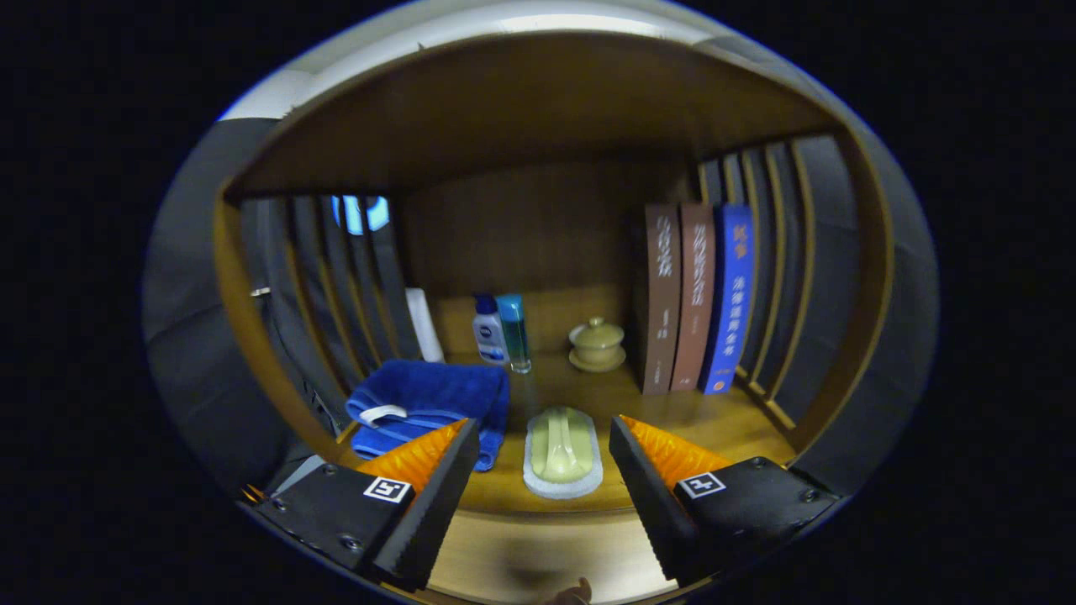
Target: Pull open the drawer, take out the items inside it, and place them on the countertop above the cabinet.
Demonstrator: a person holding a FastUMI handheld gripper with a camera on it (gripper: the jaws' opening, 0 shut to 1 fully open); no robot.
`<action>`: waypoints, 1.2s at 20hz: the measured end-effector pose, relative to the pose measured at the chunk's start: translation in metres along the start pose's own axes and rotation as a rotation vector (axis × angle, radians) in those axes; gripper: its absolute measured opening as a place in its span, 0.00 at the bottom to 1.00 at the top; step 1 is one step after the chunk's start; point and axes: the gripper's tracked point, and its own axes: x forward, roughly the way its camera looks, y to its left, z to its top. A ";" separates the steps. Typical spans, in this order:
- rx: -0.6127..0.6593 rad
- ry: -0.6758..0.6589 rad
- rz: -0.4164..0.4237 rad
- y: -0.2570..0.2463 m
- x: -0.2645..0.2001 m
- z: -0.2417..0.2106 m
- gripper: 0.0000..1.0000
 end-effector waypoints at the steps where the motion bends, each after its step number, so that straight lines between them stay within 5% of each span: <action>1: -0.009 -0.060 -0.005 0.004 -0.024 0.002 0.99; 7: 0.037 -0.232 0.006 0.025 -0.143 -0.027 0.99; 12: 0.015 -0.231 -0.031 0.015 -0.188 -0.087 0.99; 24: 0.056 -0.098 -0.086 -0.008 -0.152 -0.228 0.99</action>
